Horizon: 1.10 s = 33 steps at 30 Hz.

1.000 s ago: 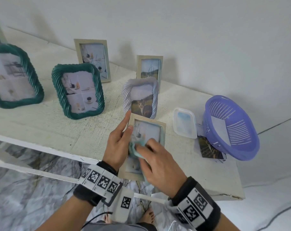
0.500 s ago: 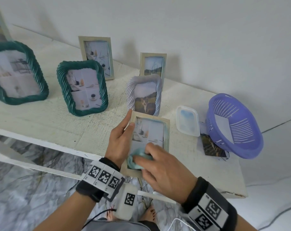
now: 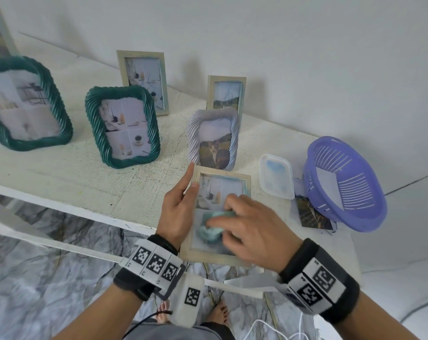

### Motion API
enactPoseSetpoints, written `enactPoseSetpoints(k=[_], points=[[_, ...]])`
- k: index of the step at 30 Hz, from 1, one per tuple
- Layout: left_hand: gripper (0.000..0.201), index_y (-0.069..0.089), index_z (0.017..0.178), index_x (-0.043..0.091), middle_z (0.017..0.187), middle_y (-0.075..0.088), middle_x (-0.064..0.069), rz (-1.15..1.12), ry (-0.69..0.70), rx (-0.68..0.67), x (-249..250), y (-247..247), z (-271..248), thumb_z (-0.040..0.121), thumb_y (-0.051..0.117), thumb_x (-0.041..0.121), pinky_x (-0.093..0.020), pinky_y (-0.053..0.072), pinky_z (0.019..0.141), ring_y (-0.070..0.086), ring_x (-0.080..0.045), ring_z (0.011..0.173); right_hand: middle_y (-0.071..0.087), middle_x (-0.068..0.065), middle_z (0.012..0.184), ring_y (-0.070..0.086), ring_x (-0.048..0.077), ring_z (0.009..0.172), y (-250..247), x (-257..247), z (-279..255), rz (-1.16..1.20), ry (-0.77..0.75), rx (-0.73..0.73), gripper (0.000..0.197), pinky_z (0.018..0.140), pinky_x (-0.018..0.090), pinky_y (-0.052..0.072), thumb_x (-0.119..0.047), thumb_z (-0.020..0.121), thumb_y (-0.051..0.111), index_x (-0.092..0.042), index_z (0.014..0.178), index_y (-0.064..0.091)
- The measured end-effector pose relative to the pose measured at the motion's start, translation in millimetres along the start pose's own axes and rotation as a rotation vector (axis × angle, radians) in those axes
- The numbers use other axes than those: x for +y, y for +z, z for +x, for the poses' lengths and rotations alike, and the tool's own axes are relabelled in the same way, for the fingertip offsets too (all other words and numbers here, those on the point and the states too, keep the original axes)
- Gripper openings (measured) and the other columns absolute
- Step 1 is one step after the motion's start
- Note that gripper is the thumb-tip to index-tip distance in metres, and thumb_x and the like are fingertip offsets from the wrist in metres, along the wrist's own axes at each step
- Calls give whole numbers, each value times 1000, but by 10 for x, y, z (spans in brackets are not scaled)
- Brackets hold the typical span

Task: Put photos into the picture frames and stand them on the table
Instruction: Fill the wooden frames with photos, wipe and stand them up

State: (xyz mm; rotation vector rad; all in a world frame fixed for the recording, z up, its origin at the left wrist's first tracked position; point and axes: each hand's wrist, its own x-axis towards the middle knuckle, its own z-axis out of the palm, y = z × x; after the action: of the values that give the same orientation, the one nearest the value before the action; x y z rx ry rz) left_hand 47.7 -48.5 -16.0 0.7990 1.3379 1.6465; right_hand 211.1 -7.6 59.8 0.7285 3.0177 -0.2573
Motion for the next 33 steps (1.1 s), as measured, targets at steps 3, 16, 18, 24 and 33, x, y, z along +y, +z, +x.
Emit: enactPoseSetpoints(k=[3, 16, 18, 24, 33], points=[[43, 41, 143, 33, 89, 59, 6, 22, 61, 26, 19, 5, 5, 104, 44, 18, -21, 43, 81, 54, -11, 85, 46, -2, 88, 43, 11, 69, -36, 93, 34, -65, 229, 129, 31, 55, 21, 31, -25, 86, 48, -20, 111, 65], [46, 38, 147, 33, 54, 30, 10, 156, 125, 105, -78, -18, 79, 104, 45, 18, -19, 29, 49, 27, -7, 50, 43, -2, 90, 37, 9, 65, 142, -137, -76, 46, 348, 174, 29, 59, 17, 31, -22, 90, 48, -14, 115, 61], [46, 36, 148, 27, 49, 23, 14, 181, 125, 114, -61, 12, 76, 104, 43, 13, -16, 22, 43, 20, -3, 45, 39, -3, 87, 36, 12, 63, 137, -110, -24, 37, 399, 191, 27, 58, 19, 31, -22, 91, 48, -13, 113, 60], [46, 37, 148, 25, 53, 21, 8, 203, 116, 160, -26, -14, 92, 104, 43, 12, -18, 21, 43, 19, -4, 46, 40, -8, 94, 37, 4, 66, 218, -379, -185, 193, 233, 55, 40, 57, 7, 24, -30, 91, 32, -17, 117, 59], [47, 36, 149, 22, 46, 22, 13, 204, 135, 153, -5, 2, 51, 104, 43, 11, -15, 21, 42, 19, -4, 42, 39, -1, 88, 37, 14, 64, 136, -95, 100, 67, 388, 220, 22, 58, 22, 32, -18, 93, 50, -12, 111, 61]])
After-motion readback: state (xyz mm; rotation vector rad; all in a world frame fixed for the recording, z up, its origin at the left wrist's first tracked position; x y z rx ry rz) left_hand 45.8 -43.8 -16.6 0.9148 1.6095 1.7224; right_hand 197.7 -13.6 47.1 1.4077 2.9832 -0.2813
